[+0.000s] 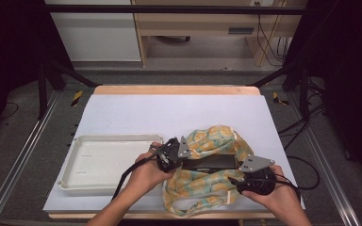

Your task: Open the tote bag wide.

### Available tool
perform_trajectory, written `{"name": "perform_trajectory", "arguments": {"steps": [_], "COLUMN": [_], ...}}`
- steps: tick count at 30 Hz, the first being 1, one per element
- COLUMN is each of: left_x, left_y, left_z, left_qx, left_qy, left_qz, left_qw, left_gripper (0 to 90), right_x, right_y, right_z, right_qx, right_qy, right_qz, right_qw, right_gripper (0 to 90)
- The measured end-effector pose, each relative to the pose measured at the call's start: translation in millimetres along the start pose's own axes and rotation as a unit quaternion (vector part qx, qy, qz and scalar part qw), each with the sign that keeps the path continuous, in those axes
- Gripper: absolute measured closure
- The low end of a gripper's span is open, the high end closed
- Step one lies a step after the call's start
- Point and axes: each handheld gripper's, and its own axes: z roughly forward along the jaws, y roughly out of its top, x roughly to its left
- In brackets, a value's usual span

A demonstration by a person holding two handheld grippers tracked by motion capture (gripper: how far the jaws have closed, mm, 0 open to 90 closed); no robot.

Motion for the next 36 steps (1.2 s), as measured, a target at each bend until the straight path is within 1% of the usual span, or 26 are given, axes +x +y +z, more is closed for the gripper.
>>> {"name": "perform_trajectory", "arguments": {"steps": [1, 2, 3, 4, 5, 6, 7, 9, 11, 13, 15, 16, 18, 19, 20, 22, 23, 25, 27, 29, 30, 31, 33, 34, 35, 36], "left_x": [0.4, 0.9, 2.0, 2.6, 2.6, 3.3, 4.0, 6.4, 9.9, 13.2, 15.5, 16.2, 16.7, 16.7, 15.3, 13.9, 13.6, 13.3, 14.3, 17.1, 18.9, 20.7, 22.2, 23.6, 25.3, 26.4], "left_y": [-0.4, -0.6, -1.1, -1.3, -1.3, -1.7, -1.9, -2.8, -3.9, -4.9, -6.1, -6.8, -7.8, -7.8, -7.1, -5.6, -4.8, -3.4, -2.8, -2.9, -3.7, -4.8, -6.1, -7.6, -9.8, -11.1], "left_z": [-0.3, -1.2, -2.2, -2.3, -2.3, -4.3, -4.9, -4.7, -4.0, -3.5, -3.4, -3.7, -3.8, -3.8, -3.6, -2.9, -2.8, -3.4, -4.5, -6.3, -6.0, -5.7, -4.8, -3.1, 0.3, 2.7], "left_qx": [-0.002, -0.001, -0.002, -0.005, -0.005, -0.005, -0.004, -0.006, -0.007, -0.006, -0.006, -0.006, -0.008, -0.008, -0.01, -0.011, -0.011, -0.01, -0.015, -0.01, -0.012, -0.011, -0.009, -0.005, -0.003, -0.004], "left_qy": [0.0, 0.002, 0.0, 0.001, 0.001, 0.002, 0.003, 0.005, 0.009, 0.012, 0.016, 0.017, 0.018, 0.018, 0.018, 0.018, 0.018, 0.02, 0.022, 0.028, 0.03, 0.03, 0.034, 0.039, 0.04, 0.04], "left_qz": [-0.001, -0.001, -0.003, -0.002, -0.002, -0.003, -0.003, -0.006, -0.009, -0.011, -0.01, -0.011, -0.012, -0.012, -0.009, -0.007, -0.005, -0.004, -0.005, -0.005, -0.006, -0.008, -0.009, -0.009, -0.014, -0.016], "left_qw": [1.0, 1.0, 1.0, 1.0, 1.0, 1.0, 1.0, 1.0, 0.9999, 0.9998, 0.9998, 0.9998, 0.9997, 0.9997, 0.9998, 0.9998, 0.9998, 0.9997, 0.9996, 0.9995, 0.9995, 0.9995, 0.9993, 0.9992, 0.9991, 0.999], "left_gripper": [87.6, 88.2, 89.0, 89.2, 89.3, 89.5, 89.6, 89.6, 89.6, 89.6, 89.6, 89.6, 89.6, 89.6, 89.6, 89.6, 89.7, 89.8, 89.9, 89.9, 90.0, 90.0, 90.0, 90.0, 90.0, 90.0], "right_x": [0.0, 0.0, -2.2, -3.3, -3.3, -7.4, -8.4, -10.3, -11.8, -13.4, -14.1, -14.3, -15.1, -15.1, -13.3, -10.4, -9.3, -9.9, -13.1, -14.3, -14.6, -14.3, -14.3, -13.5, -12.3, -11.8], "right_y": [0.0, 2.6, 7.2, 7.7, 7.7, 6.1, 4.8, -0.8, -7.7, -14.0, -18.1, -18.9, -19.0, -19.0, -15.6, -12.0, -10.2, -8.6, -10.2, -14.0, -16.5, -19.1, -21.7, -23.8, -28.1, -29.6], "right_z": [0.0, -2.5, -6.6, -7.3, -7.3, -4.7, -4.0, 0.7, 6.1, 10.1, 12.8, 12.4, 10.3, 10.3, 4.8, 3.0, 3.6, 7.3, 12.8, 19.7, 22.4, 23.9, 24.7, 24.6, 24.9, 25.4], "right_qx": [0.0, -0.006, -0.009, -0.009, -0.009, 0.001, 0.007, 0.013, 0.025, 0.028, 0.034, 0.037, 0.029, 0.029, 0.016, 0.012, 0.01, 0.015, 0.017, 0.031, 0.04, 0.042, 0.038, 0.036, 0.032, 0.033], "right_qy": [0.0, 0.001, 0.001, 0.0, 0.0, 0.001, -0.001, 0.002, 0.001, 0.005, 0.009, 0.009, 0.002, 0.002, 0.001, 0.002, 0.006, 0.006, 0.008, 0.011, 0.01, 0.015, 0.02, 0.021, 0.027, 0.027], "right_qz": [0.0, 0.0, -0.002, 0.0, 0.0, 0.001, 0.0, 0.002, 0.006, 0.01, 0.007, 0.004, 0.014, 0.014, 0.008, -0.003, -0.006, -0.005, 0.003, 0.007, 0.008, 0.012, 0.011, 0.014, 0.012, 0.011], "right_qw": [1.0, 1.0, 1.0, 1.0, 1.0, 1.0, 1.0, 0.9999, 0.9997, 0.9996, 0.9994, 0.9993, 0.9995, 0.9995, 0.9998, 0.9999, 0.9999, 0.9999, 0.9998, 0.9994, 0.9991, 0.9989, 0.999, 0.999, 0.9991, 0.999], "right_gripper": [39.9, 43.8, 55.6, 59.1, 59.1, 66.1, 67.5, 68.8, 67.1, 59.9, 49.8, 47.2, 41.6, 41.6, 43.6, 48.4, 49.1, 53.4, 52.9, 53.2, 55.4, 58.6, 60.1, 63.8, 71.0, 75.1]}}
